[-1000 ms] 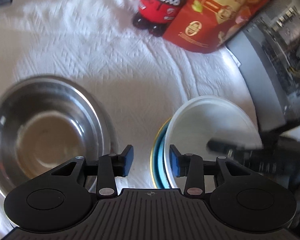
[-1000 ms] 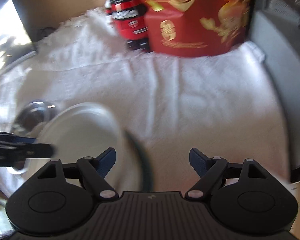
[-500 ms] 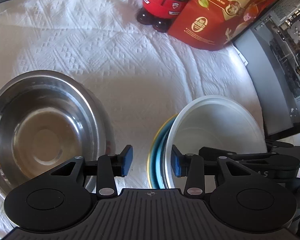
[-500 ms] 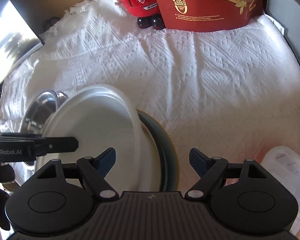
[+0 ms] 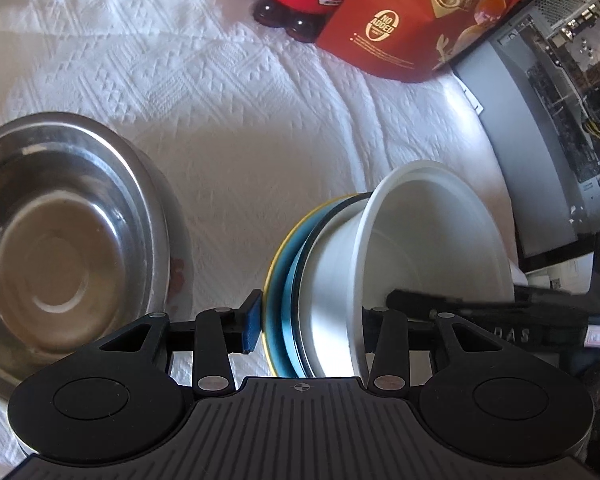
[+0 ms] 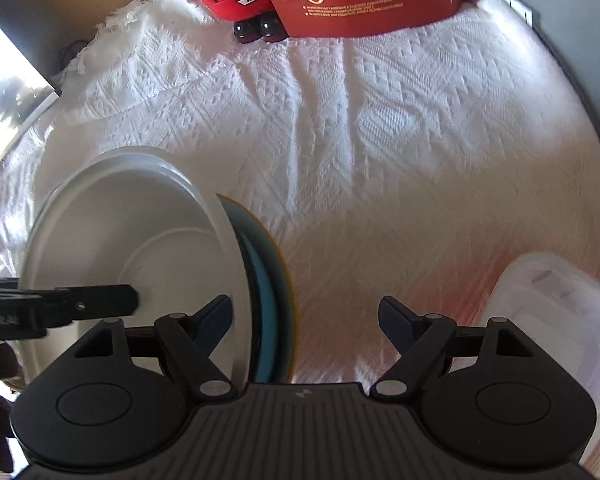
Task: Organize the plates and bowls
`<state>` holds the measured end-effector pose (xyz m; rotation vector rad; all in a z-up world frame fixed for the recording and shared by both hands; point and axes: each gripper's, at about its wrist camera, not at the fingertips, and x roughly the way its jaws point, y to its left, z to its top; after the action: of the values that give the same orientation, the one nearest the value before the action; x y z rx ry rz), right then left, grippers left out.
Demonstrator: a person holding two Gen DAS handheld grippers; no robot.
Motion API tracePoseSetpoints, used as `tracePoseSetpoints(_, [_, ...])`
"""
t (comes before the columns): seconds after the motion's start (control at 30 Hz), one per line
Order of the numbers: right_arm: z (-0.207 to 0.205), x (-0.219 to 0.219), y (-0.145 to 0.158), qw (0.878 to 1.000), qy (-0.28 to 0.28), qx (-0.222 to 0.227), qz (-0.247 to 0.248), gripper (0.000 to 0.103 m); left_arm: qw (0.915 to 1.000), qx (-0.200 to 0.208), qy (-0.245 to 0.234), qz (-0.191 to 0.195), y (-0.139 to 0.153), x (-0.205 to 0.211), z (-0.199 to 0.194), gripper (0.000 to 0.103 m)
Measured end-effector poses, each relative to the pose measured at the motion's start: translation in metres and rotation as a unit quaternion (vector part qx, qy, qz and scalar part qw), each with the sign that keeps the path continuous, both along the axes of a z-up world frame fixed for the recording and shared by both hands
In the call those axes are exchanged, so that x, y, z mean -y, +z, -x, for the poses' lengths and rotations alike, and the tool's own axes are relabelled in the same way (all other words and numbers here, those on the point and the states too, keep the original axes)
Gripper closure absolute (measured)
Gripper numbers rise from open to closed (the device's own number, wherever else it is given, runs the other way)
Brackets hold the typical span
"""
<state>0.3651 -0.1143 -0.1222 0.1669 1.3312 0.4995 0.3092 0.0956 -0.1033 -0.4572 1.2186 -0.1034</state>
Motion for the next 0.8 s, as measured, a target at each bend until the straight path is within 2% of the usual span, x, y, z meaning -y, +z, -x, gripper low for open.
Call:
tracePoseSetpoints(0.27, [0.001,-0.004,-0.008,0.998,-0.008,-0.034,-0.052,0.027,0.9999,-0.001,0.005,0.012,-0.008,0.002,-0.004,0.051])
tracePoseSetpoints(0.43, [0.002,-0.006,-0.009,0.996,-0.008,-0.049,-0.072,0.027,1.0,0.004,0.005,0.003,-0.008,0.005,-0.002,0.051])
tracePoseSetpoints(0.6, [0.004,-0.005,-0.011,0.995,-0.009,-0.057,-0.085,0.027,0.9999,-0.008,0.001,0.014,-0.011,0.003,-0.004,0.051])
tracePoseSetpoints(0.73, [0.004,-0.005,-0.01,0.99,-0.002,-0.072,-0.119,0.026,0.9997,-0.013,0.001,0.023,-0.012,-0.001,-0.004,0.052])
tracePoseSetpoints(0.8, [0.005,-0.007,-0.008,0.991,-0.001,-0.068,-0.117,0.026,0.9993,-0.015,0.009,0.032,-0.013,-0.005,0.0,0.052])
